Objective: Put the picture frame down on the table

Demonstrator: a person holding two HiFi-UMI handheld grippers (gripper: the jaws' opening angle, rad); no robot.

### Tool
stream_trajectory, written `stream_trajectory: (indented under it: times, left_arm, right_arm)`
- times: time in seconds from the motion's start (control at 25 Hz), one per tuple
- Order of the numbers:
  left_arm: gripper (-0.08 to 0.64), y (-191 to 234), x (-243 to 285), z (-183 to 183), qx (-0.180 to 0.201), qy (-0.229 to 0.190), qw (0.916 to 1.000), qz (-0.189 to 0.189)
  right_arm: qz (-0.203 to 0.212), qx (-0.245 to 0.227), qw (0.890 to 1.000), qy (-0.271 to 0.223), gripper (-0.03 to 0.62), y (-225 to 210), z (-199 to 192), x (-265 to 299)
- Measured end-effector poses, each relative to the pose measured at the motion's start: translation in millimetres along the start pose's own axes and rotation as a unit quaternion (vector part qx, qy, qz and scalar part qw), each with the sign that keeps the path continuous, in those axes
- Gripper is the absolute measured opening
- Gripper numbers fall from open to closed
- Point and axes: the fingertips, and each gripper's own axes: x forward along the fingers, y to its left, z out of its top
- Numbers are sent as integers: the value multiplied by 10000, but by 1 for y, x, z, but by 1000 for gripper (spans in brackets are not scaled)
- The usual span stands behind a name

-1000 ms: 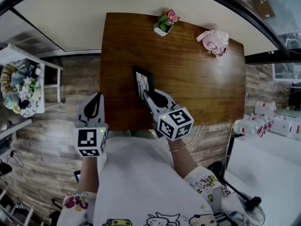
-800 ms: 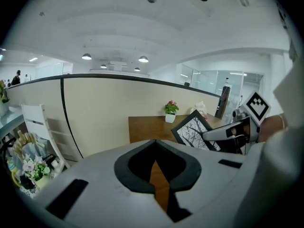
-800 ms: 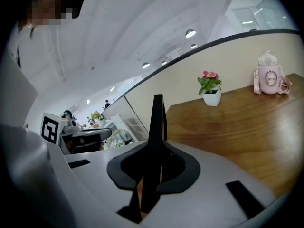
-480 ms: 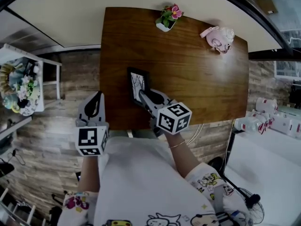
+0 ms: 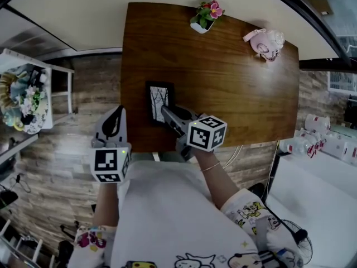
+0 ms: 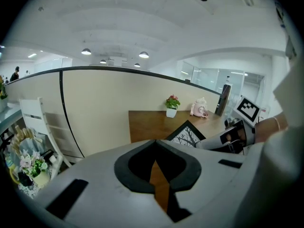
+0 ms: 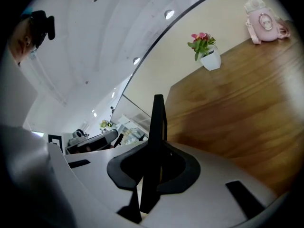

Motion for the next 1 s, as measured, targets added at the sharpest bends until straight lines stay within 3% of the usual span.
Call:
stream_trajectory:
  times: [0.36, 1.0]
  left_arm:
    - [3, 3, 3, -5, -23, 73, 10000, -17]
    - [3, 13, 5, -14, -46, 189, 9998, 37]
  right_arm:
    - [185, 470, 9986, 183, 40, -5, -7, 13]
    - [-288, -275, 9971, 645, 57, -16, -28, 34]
